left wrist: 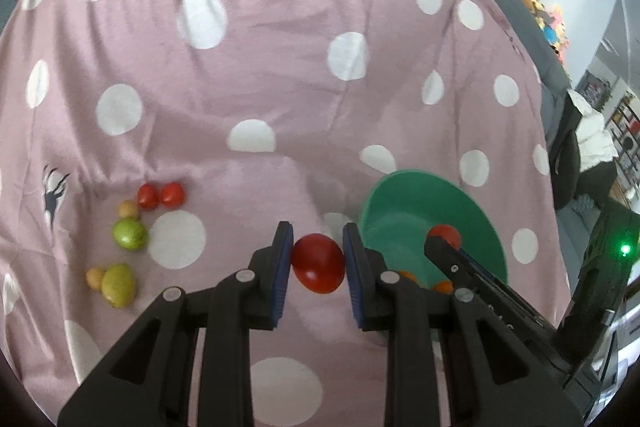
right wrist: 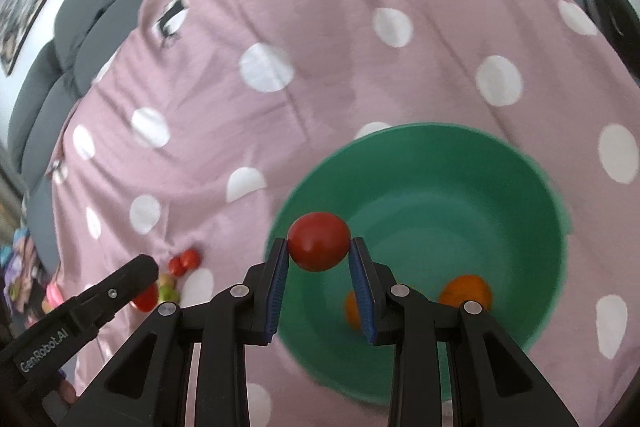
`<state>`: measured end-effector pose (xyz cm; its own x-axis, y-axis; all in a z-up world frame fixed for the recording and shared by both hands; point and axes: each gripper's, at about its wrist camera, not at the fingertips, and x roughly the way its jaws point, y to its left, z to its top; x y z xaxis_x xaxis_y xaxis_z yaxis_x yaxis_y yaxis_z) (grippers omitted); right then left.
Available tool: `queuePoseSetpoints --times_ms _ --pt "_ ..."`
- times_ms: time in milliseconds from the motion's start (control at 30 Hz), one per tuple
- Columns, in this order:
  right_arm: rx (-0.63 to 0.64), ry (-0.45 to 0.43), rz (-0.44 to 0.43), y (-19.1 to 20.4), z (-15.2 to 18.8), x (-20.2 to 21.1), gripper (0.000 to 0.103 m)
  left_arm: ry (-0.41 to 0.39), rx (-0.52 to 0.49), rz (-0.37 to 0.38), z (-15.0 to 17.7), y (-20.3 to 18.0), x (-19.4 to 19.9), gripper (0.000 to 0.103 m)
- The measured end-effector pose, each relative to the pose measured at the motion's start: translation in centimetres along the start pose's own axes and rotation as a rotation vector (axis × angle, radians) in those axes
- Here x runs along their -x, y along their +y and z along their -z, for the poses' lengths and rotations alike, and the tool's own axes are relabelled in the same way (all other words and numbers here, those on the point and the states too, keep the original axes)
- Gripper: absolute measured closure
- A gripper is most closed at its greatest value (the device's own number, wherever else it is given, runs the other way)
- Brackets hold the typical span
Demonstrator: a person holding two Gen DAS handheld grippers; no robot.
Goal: Organize fruits
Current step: 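Carry both held cherry tomatoes over the green bowl with both tools, then lower the tomatoes into the bowl and open both tools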
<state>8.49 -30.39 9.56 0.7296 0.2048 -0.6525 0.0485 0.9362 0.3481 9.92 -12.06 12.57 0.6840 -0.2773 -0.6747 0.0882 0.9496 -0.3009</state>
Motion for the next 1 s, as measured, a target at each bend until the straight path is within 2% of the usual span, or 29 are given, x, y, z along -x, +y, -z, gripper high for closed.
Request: queuePoseSetpoints --times_ms 233,600,1000 --pt "-0.086 -0.032 0.059 -2.5 -0.2 0.7 0.070 0.001 -0.083 0.030 -0.5 -2.7 -1.5 0.078" --pt "-0.159 -0.014 0.164 -4.4 0.3 0.2 0.070 0.068 -0.084 0.052 0.0 -3.3 -4.4 0.078" --pt "-0.169 -0.010 0.184 -4.9 0.5 0.3 0.070 0.107 -0.129 0.056 0.9 -4.5 -6.1 0.078"
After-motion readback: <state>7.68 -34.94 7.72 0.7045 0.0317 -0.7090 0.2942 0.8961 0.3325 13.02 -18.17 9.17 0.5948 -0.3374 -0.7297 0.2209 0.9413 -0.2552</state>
